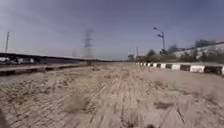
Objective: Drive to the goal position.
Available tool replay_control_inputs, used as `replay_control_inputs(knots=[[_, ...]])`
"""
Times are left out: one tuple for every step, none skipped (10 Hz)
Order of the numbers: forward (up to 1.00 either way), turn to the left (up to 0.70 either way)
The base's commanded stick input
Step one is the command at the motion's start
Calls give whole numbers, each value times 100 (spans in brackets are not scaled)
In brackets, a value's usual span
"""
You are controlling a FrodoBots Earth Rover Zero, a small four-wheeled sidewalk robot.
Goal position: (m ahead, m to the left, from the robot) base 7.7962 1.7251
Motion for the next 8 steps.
replay_control_inputs(knots=[[100, 0], [100, 0], [100, 0], [100, 0], [100, 0], [100, 0], [100, 0], [100, 0]])
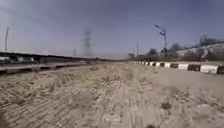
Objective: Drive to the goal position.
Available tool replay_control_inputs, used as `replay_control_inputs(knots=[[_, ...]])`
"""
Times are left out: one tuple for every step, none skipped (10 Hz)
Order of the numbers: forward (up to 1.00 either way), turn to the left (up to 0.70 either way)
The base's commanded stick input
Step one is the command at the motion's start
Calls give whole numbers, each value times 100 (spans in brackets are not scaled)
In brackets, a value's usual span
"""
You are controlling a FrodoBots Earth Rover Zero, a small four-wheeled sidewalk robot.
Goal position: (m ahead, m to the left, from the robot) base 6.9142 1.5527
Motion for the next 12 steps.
replay_control_inputs(knots=[[100, 0], [100, 0], [100, 0], [100, 0], [100, 0], [100, 0], [100, 0], [100, 0], [100, 0], [100, 0], [100, 0], [100, 0]])
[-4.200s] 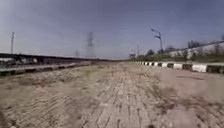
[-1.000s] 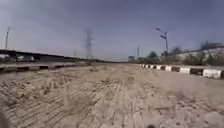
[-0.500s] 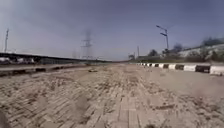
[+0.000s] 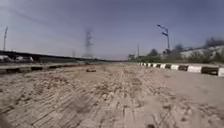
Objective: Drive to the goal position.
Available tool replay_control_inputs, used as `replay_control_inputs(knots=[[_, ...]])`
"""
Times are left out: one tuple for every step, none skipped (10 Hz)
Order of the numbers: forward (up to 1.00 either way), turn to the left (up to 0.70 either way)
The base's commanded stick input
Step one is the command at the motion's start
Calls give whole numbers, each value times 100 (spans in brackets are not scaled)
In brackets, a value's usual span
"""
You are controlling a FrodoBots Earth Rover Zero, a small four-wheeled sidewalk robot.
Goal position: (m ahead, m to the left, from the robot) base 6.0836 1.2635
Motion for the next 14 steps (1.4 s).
replay_control_inputs(knots=[[100, 0], [100, 0], [100, 0], [100, 0], [100, 0], [100, 0], [100, 0], [100, 0], [100, 0], [100, 0], [100, 0], [100, 0], [100, 0], [100, 0]])
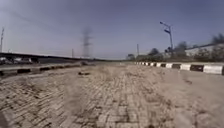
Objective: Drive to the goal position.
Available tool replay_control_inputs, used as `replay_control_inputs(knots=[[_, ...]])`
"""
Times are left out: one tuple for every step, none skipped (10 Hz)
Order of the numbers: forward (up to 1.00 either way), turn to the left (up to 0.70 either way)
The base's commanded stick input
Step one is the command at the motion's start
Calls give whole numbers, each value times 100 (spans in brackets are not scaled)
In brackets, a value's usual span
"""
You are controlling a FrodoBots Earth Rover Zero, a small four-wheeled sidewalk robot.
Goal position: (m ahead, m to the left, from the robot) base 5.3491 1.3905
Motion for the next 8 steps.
replay_control_inputs(knots=[[100, 0], [100, 0], [100, 0], [100, 0], [100, 0], [100, 0], [100, 0], [100, 0]])
